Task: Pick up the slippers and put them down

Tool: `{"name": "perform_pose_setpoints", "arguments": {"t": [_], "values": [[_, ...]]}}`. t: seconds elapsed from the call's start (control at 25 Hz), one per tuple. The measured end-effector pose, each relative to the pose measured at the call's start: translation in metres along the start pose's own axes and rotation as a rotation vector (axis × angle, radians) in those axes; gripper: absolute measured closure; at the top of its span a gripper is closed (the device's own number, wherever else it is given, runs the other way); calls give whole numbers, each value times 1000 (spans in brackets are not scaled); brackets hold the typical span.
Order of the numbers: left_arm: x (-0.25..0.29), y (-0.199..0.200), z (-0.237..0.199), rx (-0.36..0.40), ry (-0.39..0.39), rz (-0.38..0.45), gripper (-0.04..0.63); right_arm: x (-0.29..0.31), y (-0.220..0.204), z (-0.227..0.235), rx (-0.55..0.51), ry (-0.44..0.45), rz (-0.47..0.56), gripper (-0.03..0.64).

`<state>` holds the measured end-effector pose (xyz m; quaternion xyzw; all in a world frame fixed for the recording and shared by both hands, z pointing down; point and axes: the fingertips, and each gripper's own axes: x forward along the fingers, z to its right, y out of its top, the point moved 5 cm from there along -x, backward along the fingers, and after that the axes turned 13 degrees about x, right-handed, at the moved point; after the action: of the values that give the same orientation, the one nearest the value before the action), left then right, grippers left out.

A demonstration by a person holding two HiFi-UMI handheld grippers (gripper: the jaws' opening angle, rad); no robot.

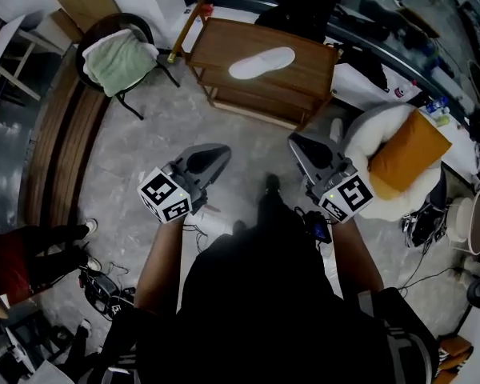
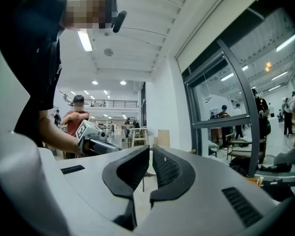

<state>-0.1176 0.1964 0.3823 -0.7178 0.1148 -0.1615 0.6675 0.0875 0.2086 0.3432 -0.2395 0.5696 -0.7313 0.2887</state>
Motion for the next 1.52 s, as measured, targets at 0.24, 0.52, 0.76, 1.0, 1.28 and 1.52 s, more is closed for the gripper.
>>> {"name": "perform_pose_setpoints", "arguments": {"t": [0.24, 0.52, 0.76, 1.0, 1.28, 1.52], "values": [[61, 7, -46, -24, 65, -13, 583, 19, 25, 84, -14, 39, -15, 584], [100, 19, -95, -41, 161, -32, 583, 45, 53, 157, -16, 101, -29, 584], [118, 17, -120, -84, 205, -46, 583, 67, 53, 191, 7, 143, -57, 584], [125, -4, -157, -150, 214, -52, 583, 101, 43, 210, 21, 172, -99, 584], [131, -51, -217, -268, 204, -87, 583, 151, 33, 244, 52, 137, -160, 584], [137, -97, -281, -353, 164, -139, 582, 211, 25, 268, 68, 99, -241, 584]]}}
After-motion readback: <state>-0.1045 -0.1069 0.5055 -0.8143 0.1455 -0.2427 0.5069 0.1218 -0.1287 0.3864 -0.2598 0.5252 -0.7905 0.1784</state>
